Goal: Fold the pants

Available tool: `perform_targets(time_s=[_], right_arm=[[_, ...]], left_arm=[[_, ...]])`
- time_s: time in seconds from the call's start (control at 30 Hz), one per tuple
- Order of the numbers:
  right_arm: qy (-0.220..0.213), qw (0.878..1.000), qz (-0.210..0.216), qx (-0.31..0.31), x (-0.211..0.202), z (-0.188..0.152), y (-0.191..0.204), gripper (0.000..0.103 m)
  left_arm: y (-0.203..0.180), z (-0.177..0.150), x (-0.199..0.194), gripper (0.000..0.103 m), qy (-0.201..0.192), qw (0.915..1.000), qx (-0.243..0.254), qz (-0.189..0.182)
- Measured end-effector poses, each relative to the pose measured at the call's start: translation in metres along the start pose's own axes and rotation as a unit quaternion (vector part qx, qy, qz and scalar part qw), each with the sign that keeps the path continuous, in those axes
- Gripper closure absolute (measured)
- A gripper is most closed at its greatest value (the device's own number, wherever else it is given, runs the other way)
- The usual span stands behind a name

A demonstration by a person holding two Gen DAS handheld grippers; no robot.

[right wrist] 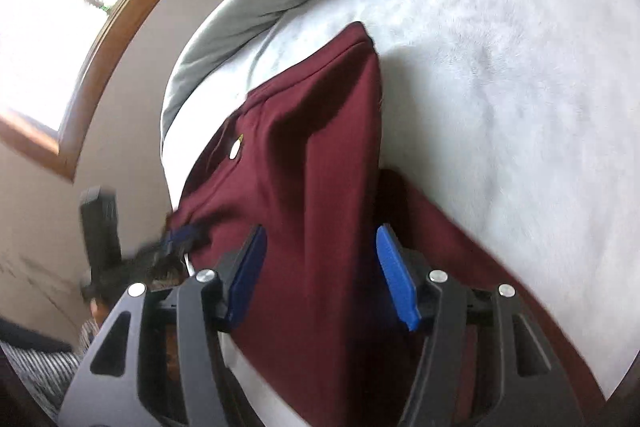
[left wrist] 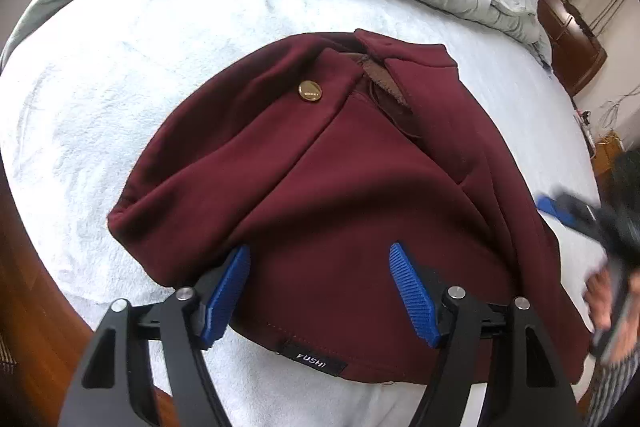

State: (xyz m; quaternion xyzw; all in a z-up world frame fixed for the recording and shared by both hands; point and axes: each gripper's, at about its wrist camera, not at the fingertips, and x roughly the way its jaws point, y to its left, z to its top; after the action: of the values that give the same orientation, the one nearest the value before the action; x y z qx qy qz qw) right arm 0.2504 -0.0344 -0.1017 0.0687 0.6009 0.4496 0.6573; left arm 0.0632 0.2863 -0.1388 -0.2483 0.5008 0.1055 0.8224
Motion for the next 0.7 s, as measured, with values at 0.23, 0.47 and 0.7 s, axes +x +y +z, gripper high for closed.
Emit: perform_targets(time_s=[0.23,0.47,0.7], right_arm=[[0.002,0.995,0.039,0.087,0.054,0.045,-0.043,0.046],[-0.040,0.989,0.129,0.056,0.051,0.045,-0.018,0.090],[-0.027,0.969,0.224,-0.097,0.037,0.007,0.086,0.087]], left_arm=[[0.023,0.004,-0.011,0.032,0.009,0.9981,-0.022,-0.056],[0.029,0.000,-0.019,0.034,0.009,0.9970,-0.028,-0.071],[0.039,-0.012,-0.049,0.028,-0.022,0.9953,-0.046,-0.082]])
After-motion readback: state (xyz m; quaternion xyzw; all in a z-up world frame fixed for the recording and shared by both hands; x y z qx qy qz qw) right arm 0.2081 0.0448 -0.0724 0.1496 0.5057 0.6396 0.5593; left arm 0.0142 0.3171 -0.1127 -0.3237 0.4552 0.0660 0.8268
